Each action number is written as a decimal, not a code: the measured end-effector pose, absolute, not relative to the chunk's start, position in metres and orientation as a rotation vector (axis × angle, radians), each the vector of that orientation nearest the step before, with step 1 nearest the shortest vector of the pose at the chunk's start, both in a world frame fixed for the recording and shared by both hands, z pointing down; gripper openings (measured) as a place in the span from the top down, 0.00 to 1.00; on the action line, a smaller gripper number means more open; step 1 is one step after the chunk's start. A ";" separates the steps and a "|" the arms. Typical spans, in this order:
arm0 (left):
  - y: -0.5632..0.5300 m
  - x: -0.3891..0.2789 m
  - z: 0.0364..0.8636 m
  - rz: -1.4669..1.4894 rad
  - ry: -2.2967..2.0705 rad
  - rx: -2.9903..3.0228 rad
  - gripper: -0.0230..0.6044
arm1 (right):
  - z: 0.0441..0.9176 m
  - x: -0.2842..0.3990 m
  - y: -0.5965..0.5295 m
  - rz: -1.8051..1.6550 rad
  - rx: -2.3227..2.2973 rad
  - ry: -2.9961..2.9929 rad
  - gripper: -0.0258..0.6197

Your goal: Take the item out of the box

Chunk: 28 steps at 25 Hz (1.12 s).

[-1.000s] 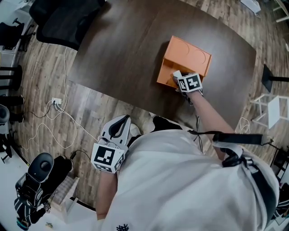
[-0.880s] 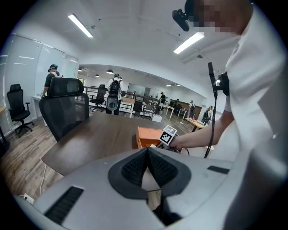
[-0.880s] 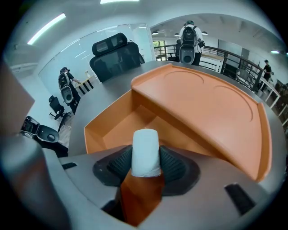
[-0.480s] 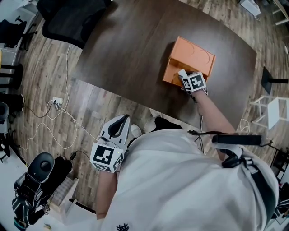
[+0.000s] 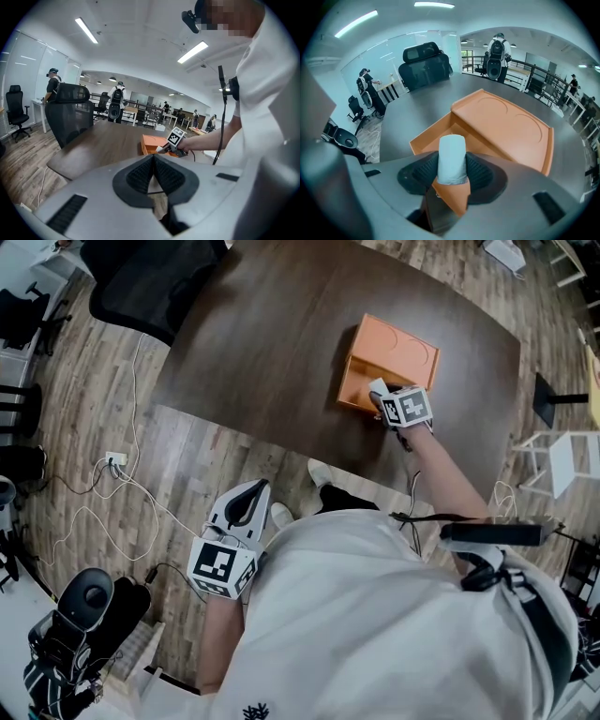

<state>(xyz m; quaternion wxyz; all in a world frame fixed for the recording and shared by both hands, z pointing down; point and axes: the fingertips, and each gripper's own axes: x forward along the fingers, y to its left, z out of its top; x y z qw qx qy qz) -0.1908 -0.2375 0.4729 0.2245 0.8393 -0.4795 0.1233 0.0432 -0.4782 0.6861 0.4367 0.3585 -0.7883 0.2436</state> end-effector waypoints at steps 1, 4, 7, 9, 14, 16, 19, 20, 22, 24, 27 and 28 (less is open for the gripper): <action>-0.234 -0.191 0.472 0.338 -1.318 2.322 0.95 | 0.681 0.042 -0.475 0.604 0.897 -1.967 0.69; -0.226 -0.195 0.467 0.327 -1.307 2.341 0.95 | 0.664 0.038 -0.463 0.597 0.914 -1.987 0.69; -0.217 -0.198 0.460 0.312 -1.300 2.359 0.95 | 0.644 0.034 -0.449 0.593 0.930 -2.010 0.69; -0.210 -0.199 0.458 0.304 -1.293 2.369 0.95 | 0.633 0.032 -0.438 0.591 0.940 -2.028 0.69; -0.194 -0.201 0.456 0.294 -1.261 2.399 0.95 | 0.609 0.021 -0.403 0.580 0.941 -2.079 0.69; -0.186 -0.201 0.455 0.293 -1.242 2.416 0.95 | 0.600 0.017 -0.388 0.572 0.946 -2.094 0.69; -0.177 -0.202 0.454 0.294 -1.218 2.438 0.95 | 0.587 0.011 -0.367 0.565 0.949 -2.122 0.69; -0.173 -0.202 0.454 0.295 -1.211 2.444 0.95 | 0.583 0.010 -0.360 0.563 0.949 -2.129 0.69; -0.164 -0.202 0.453 0.296 -1.198 2.453 0.95 | 0.576 0.008 -0.343 0.561 0.948 -2.141 0.69; -0.154 -0.204 0.452 0.294 -1.184 2.461 0.95 | 0.568 0.003 -0.325 0.558 0.945 -2.152 0.69; -0.141 -0.208 0.453 0.294 -1.166 2.470 0.95 | 0.560 -0.006 -0.300 0.559 0.936 -2.171 0.69; -0.137 -0.210 0.453 0.295 -1.160 2.473 0.95 | 0.558 -0.009 -0.292 0.559 0.931 -2.177 0.69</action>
